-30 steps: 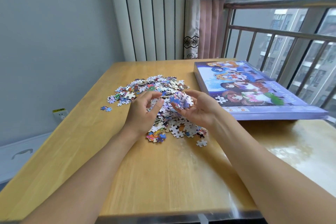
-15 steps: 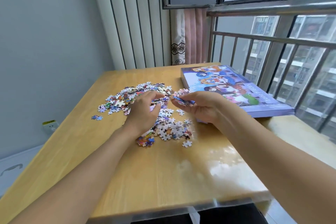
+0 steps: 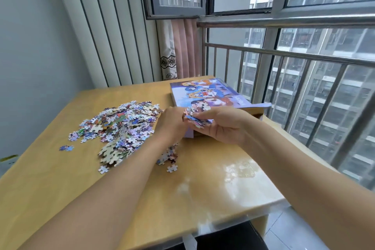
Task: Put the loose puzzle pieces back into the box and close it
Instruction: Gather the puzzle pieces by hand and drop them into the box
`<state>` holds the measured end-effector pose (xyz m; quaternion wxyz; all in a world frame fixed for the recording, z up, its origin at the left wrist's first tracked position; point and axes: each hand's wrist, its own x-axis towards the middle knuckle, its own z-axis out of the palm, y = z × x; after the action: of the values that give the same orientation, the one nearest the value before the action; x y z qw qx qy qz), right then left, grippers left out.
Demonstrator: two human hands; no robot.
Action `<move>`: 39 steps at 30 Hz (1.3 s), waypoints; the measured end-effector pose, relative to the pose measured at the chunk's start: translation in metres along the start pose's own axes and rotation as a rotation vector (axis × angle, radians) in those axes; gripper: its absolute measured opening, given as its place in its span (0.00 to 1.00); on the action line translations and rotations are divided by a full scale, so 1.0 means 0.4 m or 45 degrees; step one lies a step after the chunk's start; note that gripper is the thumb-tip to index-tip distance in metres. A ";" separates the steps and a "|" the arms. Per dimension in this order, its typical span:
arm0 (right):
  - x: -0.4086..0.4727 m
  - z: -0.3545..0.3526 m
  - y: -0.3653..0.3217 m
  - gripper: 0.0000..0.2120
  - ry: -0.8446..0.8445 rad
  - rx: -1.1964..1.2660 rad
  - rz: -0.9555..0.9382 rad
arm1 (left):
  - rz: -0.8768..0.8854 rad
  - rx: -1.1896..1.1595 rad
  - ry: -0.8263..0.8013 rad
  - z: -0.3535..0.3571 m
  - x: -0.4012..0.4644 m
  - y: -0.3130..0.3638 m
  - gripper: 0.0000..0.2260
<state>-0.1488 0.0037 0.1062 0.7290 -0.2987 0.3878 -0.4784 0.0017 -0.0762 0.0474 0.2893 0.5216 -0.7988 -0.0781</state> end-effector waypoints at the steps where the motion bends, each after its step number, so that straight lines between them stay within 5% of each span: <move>1: -0.006 -0.006 0.009 0.12 -0.006 -0.008 0.008 | -0.037 -0.062 0.033 -0.008 0.018 0.000 0.10; 3: -0.005 -0.027 0.027 0.12 0.026 -0.017 0.028 | -0.057 -0.235 0.112 -0.034 0.047 0.012 0.03; 6: 0.020 -0.064 0.021 0.08 0.173 0.058 0.025 | -0.066 -0.287 0.165 -0.065 0.077 0.032 0.13; 16: 0.085 -0.082 -0.073 0.05 0.530 0.218 -0.107 | -0.011 -0.350 0.130 -0.116 0.082 0.069 0.09; 27: 0.119 -0.010 -0.147 0.19 0.433 0.808 -0.332 | -0.025 -0.488 0.092 -0.151 0.113 0.100 0.08; 32: 0.134 -0.030 -0.166 0.14 0.504 -0.211 -0.377 | -0.098 -0.702 0.130 -0.179 0.146 0.089 0.07; 39: 0.070 -0.056 -0.181 0.18 0.362 -2.465 -0.750 | -0.194 -1.062 0.168 -0.190 0.160 0.098 0.03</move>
<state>-0.1949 -0.0499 0.1450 -0.0246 -0.7837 0.6021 -0.1508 -0.0065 -0.1015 0.1508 0.5195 0.4213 -0.6378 -0.3820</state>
